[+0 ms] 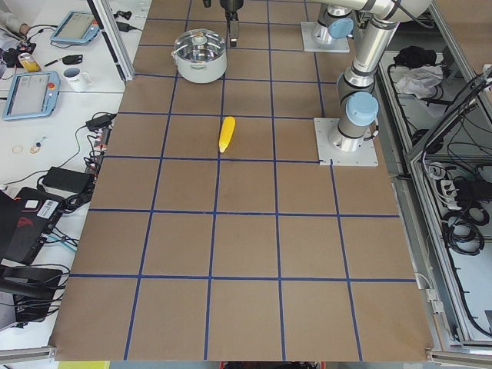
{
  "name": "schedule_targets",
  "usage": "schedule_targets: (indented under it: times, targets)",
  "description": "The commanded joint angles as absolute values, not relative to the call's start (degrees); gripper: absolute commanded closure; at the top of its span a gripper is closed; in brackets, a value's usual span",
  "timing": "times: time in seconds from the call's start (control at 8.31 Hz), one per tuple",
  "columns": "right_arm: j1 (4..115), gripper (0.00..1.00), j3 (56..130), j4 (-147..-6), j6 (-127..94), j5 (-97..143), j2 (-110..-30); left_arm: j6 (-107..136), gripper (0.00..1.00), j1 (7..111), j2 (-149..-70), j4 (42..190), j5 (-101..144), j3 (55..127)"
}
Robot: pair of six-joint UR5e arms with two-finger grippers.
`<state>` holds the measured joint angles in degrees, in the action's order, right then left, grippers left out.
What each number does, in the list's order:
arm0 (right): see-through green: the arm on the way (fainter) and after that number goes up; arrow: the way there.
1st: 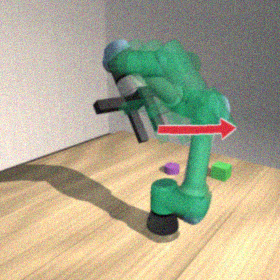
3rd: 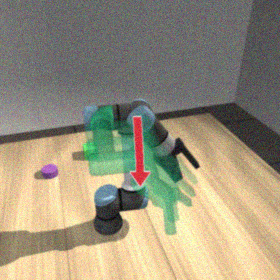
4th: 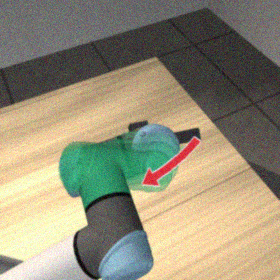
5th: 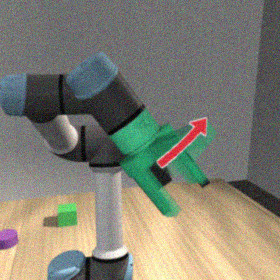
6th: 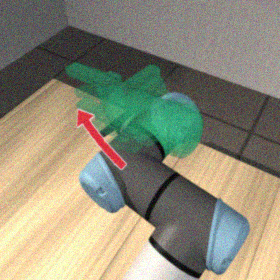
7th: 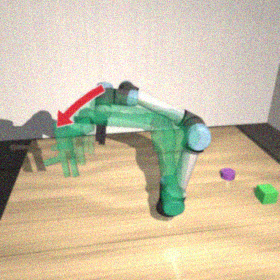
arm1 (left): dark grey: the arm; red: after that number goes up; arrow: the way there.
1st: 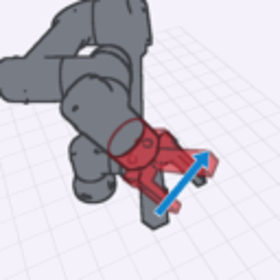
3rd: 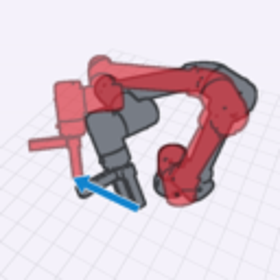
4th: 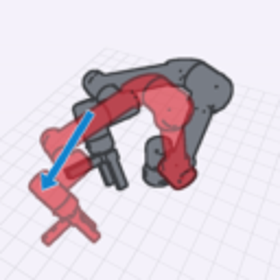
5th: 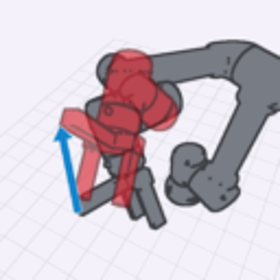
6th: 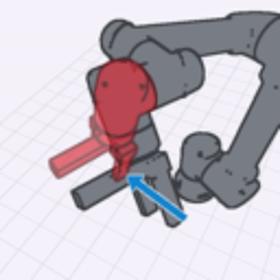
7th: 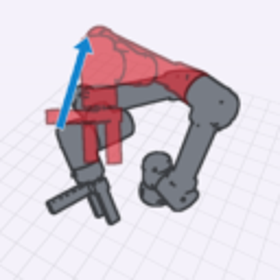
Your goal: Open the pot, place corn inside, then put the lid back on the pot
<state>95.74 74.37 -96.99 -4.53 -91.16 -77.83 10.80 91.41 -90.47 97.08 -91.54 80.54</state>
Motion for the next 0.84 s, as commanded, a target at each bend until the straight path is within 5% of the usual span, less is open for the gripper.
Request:
schedule_targets:
  times: [0.0, 0.72]
  targets:
    - [101.1, 0.0, 73.3, -104.1, -13.6, -91.2, -71.0, 11.2, 0.0, 91.4, -90.4, 97.6, -91.8, 80.7]
    - [103.1, 0.0, 74.0, -108.2, -17.4, -91.1, -67.7, 28.2, 0.0, 91.1, -91.8, 101.6, -89.7, 80.9]
